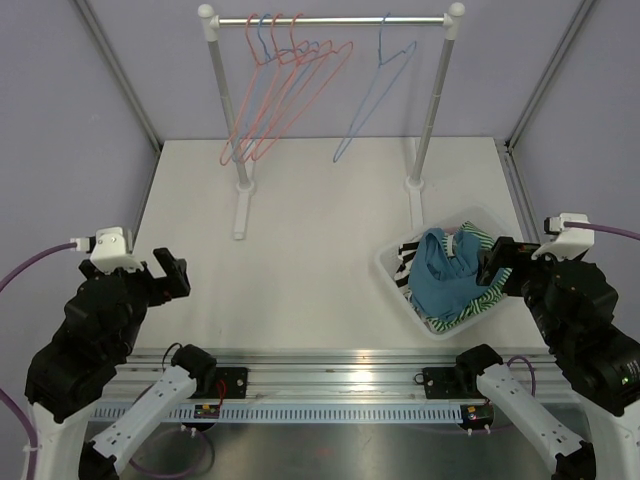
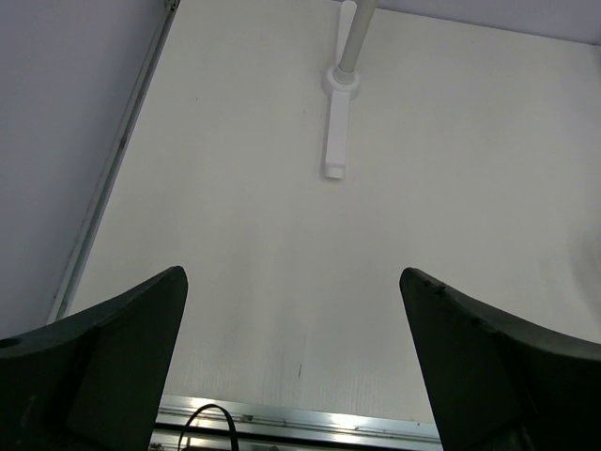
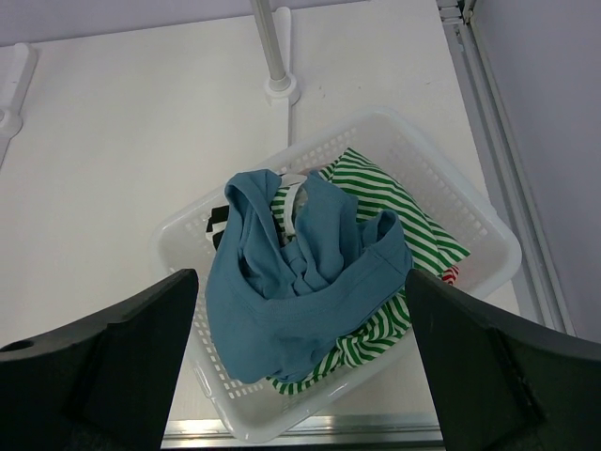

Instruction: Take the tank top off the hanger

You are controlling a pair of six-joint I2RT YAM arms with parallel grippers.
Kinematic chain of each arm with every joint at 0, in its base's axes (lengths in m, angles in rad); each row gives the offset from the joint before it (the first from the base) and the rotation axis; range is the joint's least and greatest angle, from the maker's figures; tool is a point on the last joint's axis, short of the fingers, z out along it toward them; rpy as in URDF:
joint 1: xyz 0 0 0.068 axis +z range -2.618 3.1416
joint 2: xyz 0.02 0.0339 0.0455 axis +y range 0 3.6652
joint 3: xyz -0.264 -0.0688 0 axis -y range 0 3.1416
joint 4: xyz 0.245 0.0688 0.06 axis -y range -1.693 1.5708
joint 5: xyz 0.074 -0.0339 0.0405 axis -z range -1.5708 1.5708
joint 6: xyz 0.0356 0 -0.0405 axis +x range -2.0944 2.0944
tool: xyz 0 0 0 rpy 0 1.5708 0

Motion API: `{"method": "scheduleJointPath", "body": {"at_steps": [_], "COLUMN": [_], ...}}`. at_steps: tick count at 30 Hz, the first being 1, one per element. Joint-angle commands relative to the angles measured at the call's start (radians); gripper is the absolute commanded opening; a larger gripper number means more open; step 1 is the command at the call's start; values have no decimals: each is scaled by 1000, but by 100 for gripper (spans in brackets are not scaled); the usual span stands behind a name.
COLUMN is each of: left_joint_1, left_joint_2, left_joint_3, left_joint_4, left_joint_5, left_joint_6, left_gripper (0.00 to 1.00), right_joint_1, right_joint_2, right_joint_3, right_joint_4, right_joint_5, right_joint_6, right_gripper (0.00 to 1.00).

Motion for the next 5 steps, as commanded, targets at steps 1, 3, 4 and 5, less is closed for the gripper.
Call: {"method": "scheduleJointPath", "body": {"at_steps": [1, 3, 4, 5], "left_joint_1": [4, 4, 4, 4], "left_joint_2": [-15, -18, -20, -21], "left_joint_3": [-16, -20, -26, -28], "left_joint_4": [31, 39, 43, 45], "left_joint_5": [-27, -33, -34, -36], "left_joint_6": [18, 18, 18, 19], "left_gripper": [99, 99, 99, 99], "right_joint_1": [-3, -4, -3, -3], "right_joint_2": [10, 10, 10, 8], "right_joint_3": [-3, -6, -9, -11], "right_joint_4": [39, 42, 44, 49], "right_joint_5": [-12, -17, -17, -27], "right_joint_6": [-4, -3, 0, -4], "right_gripper": [99, 100, 99, 100]}}
